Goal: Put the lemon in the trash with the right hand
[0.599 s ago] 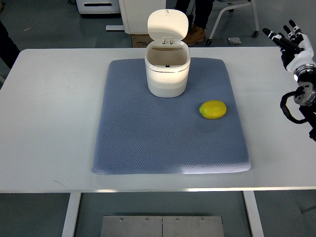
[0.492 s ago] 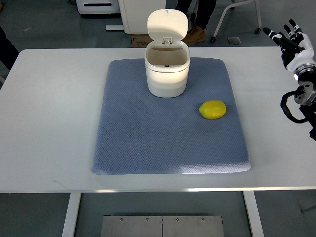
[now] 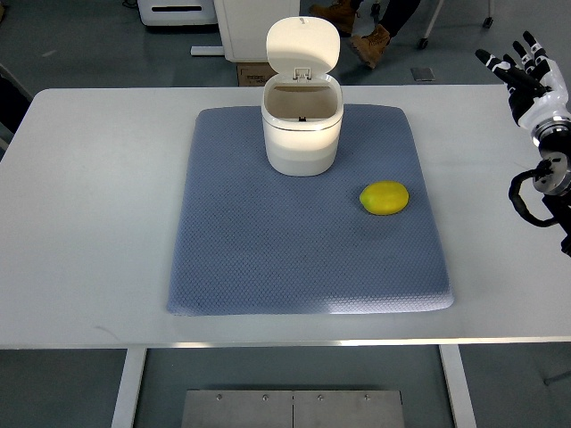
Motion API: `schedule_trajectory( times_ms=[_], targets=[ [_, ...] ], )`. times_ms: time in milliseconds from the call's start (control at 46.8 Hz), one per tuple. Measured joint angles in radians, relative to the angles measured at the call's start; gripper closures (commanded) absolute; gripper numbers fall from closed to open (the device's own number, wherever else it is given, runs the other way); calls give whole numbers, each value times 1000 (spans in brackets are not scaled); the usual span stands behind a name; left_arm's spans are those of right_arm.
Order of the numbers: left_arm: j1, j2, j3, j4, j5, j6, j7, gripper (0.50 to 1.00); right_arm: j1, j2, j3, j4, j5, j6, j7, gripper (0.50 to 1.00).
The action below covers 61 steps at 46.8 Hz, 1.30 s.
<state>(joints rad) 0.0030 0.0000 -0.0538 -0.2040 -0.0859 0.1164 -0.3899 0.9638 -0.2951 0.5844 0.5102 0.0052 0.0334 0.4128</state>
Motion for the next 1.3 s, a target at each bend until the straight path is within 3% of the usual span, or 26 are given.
schedule_trajectory(
  times_ms=[128, 534, 620, 727, 919, 1090, 1304],
  targets=[
    [1, 0, -1, 0, 0, 0, 0, 500, 4, -39, -69, 3, -1, 64, 22, 500],
    [1, 0, -1, 0, 0, 0, 0, 500, 24, -117, -344, 60, -223, 100, 28, 500],
    [1, 0, -1, 0, 0, 0, 0, 500, 43, -185, -410, 128, -234, 102, 28, 500],
    [1, 0, -1, 0, 0, 0, 0, 500, 74, -293, -488, 287, -246, 99, 38, 500],
    [1, 0, -1, 0, 0, 0, 0, 500, 129, -424, -574, 481, -365, 79, 61, 500],
    [0, 0, -1, 0, 0, 0, 0, 500, 132, -438, -634, 553, -538, 14, 61, 500],
    [1, 0, -1, 0, 0, 0, 0, 500, 191, -419, -771, 607, -577, -105, 60, 515]
  ],
)
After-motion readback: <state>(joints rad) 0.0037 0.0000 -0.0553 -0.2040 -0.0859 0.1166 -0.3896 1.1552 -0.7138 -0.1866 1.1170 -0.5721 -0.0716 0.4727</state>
